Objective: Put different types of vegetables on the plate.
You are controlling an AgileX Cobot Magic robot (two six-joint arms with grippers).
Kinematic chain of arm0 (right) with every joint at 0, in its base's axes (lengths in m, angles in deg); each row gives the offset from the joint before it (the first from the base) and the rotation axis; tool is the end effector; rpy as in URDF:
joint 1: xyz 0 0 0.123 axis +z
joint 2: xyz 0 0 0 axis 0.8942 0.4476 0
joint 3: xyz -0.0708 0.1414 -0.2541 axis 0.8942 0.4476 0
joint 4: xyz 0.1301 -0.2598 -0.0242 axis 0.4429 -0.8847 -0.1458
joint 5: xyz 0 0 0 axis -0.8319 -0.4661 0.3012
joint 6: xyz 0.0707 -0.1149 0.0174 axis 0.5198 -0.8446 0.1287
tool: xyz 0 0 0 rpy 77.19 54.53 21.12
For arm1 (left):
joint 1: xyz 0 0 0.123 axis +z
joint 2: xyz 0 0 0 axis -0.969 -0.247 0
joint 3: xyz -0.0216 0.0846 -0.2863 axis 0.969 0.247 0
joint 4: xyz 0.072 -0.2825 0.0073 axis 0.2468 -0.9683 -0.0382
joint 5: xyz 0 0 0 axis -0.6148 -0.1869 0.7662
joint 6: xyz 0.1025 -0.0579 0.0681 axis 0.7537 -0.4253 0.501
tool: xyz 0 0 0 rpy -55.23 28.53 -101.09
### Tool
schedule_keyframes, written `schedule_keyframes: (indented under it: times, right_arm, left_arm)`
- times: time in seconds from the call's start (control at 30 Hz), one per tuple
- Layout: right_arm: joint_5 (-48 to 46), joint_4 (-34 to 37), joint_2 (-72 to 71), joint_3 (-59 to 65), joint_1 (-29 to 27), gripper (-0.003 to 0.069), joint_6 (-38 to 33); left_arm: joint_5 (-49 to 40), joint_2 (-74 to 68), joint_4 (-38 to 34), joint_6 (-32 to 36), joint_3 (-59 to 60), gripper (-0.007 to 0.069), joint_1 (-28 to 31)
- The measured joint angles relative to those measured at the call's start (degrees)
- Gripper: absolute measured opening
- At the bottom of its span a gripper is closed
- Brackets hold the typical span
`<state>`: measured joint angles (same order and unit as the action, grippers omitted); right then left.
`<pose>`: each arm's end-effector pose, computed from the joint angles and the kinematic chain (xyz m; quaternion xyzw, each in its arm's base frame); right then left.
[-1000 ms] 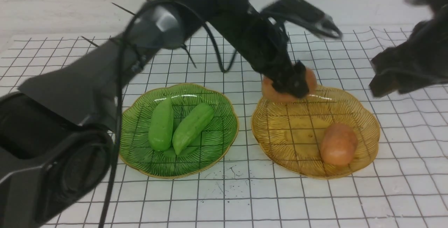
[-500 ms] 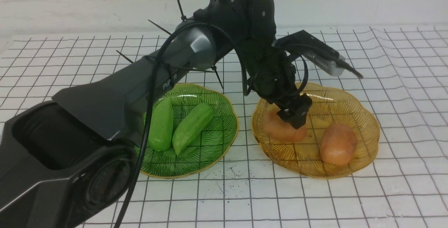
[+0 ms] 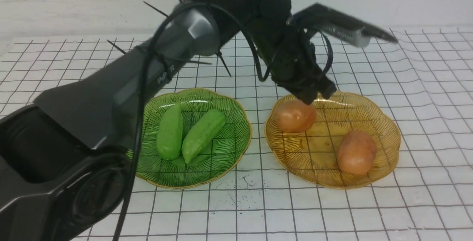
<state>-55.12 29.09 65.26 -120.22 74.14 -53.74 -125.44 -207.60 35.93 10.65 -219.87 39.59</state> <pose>0.0197 0.0208 0.4043 -0.0641 0.6497 0.1605 0.7403 0.4332 -0.3549 0.2905 0.4163 0.8653 -0.1637 0.2262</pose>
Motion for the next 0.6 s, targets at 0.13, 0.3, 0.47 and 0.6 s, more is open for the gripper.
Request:
schedule_keyframes:
  times: [0.13,0.3,0.47,0.6]
  right_arm:
    - [3.4,-0.9,-0.8,1.2,0.0,0.0066,0.2]
    - [3.8,-1.5,-0.8,1.6,0.0,-0.001,1.3]
    - [3.8,-1.7,-0.8,1.7,0.0,-0.0013,1.7]
    - [3.8,-1.7,-0.8,1.7,0.0,-0.0013,2.2]
  left_arm:
    - [-0.5,3.8,-1.4,-0.5,0.0,-0.0005,0.0]
    - [-1.0,10.2,-2.1,-0.8,-0.1,-0.0008,0.0]
    - [-1.2,16.1,-0.8,-1.3,-0.3,-0.0008,0.0]
    - [-1.3,19.6,0.1,-1.9,-0.3,-0.0008,0.0]
